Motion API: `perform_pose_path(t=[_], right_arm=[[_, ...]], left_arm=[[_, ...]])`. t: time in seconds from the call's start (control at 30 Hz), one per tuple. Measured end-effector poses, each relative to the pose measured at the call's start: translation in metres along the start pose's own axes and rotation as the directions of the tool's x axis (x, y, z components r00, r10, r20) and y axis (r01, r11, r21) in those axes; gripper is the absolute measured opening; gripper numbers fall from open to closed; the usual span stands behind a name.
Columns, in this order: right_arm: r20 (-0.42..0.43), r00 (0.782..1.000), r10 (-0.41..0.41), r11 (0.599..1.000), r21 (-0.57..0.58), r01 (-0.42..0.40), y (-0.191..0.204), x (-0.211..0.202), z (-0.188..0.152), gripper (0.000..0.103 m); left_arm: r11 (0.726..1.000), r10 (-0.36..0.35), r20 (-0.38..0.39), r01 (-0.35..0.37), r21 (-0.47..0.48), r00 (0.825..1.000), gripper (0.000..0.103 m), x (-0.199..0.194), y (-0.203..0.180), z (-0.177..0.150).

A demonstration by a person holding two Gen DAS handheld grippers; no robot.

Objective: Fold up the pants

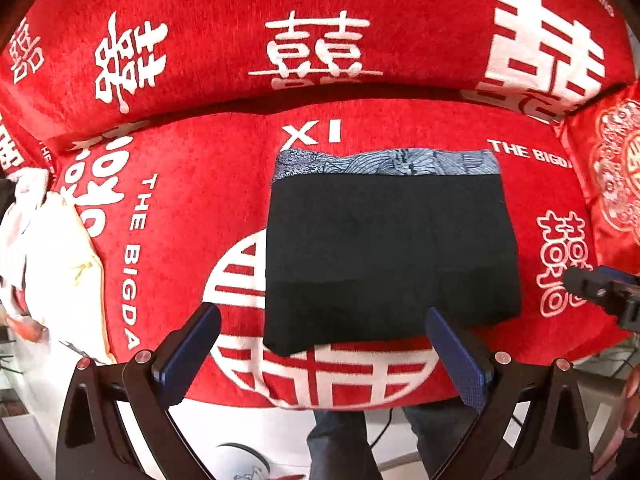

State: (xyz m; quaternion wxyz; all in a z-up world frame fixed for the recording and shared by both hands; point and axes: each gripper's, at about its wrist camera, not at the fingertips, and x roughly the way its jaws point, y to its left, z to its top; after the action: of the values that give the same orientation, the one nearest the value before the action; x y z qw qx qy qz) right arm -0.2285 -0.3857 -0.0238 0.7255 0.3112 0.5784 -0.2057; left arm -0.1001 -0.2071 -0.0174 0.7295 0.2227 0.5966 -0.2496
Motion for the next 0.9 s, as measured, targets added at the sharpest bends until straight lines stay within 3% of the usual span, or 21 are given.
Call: perform_pose_path(t=[0.23, 0.43, 0.9], right_arm=[[-0.027, 0.998, -0.052, 0.998, 0.029, 0.053, 0.024, -0.022, -0.024, 0.103], [-0.012, 0.994, -0.107, 0.994, -0.011, 0.107, 0.044, -0.039, -0.036, 0.103], [0.029, 0.989, -0.144, 0.988, -0.053, 0.145, 0.073, -0.055, -0.046, 0.103]], left_arm=[[0.997, 0.04, -0.025, -0.039, 0.064, 0.999, 0.103, -0.02, 0.001, -0.01], [0.996, 0.058, -0.02, -0.057, 0.064, 0.998, 0.103, -0.033, 0.006, -0.013], [0.997, 0.059, -0.003, -0.058, 0.048, 0.998, 0.103, -0.049, 0.015, -0.017]])
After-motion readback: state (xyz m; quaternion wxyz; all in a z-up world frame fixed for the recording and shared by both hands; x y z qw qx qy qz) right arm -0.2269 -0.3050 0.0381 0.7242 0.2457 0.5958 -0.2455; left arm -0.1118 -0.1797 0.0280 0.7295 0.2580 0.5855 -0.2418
